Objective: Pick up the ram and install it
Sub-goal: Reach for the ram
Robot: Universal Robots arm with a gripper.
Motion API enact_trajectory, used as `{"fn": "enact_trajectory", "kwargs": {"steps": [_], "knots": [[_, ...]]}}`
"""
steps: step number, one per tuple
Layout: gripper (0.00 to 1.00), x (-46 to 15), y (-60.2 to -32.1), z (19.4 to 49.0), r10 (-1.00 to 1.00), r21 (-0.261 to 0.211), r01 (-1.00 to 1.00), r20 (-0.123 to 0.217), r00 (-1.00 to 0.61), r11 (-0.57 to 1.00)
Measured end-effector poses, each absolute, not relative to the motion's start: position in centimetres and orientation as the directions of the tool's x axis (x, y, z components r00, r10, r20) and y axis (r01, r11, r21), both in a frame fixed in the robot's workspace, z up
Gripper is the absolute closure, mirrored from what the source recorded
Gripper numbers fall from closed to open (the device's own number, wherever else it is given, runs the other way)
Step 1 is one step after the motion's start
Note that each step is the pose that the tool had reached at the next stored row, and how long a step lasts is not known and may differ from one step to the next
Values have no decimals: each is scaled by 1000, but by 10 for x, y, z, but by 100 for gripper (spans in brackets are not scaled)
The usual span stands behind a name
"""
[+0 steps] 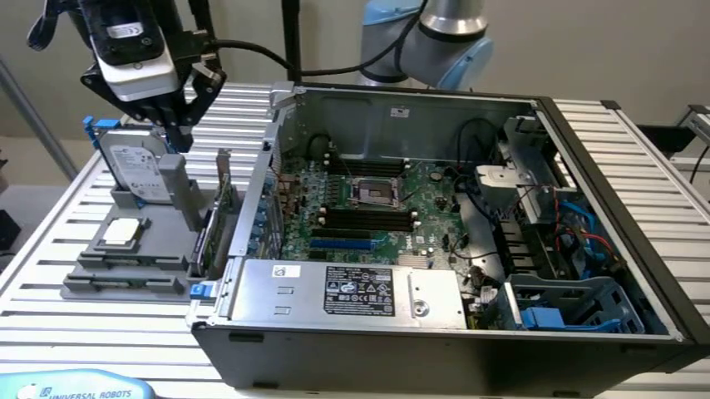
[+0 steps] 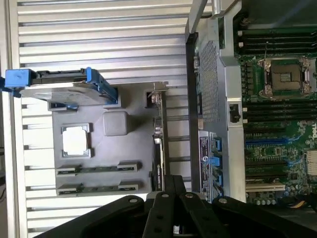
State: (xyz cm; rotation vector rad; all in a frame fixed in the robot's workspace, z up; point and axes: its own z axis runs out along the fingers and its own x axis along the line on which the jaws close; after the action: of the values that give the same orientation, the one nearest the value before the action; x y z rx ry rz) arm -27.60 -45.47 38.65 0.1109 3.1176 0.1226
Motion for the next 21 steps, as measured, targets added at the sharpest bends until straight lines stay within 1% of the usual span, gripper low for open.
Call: {"fn": "enact_trajectory", "kwargs": {"steps": [21], "knots": [[89, -372, -472, 382, 72, 71, 70, -17, -997, 995]]}}
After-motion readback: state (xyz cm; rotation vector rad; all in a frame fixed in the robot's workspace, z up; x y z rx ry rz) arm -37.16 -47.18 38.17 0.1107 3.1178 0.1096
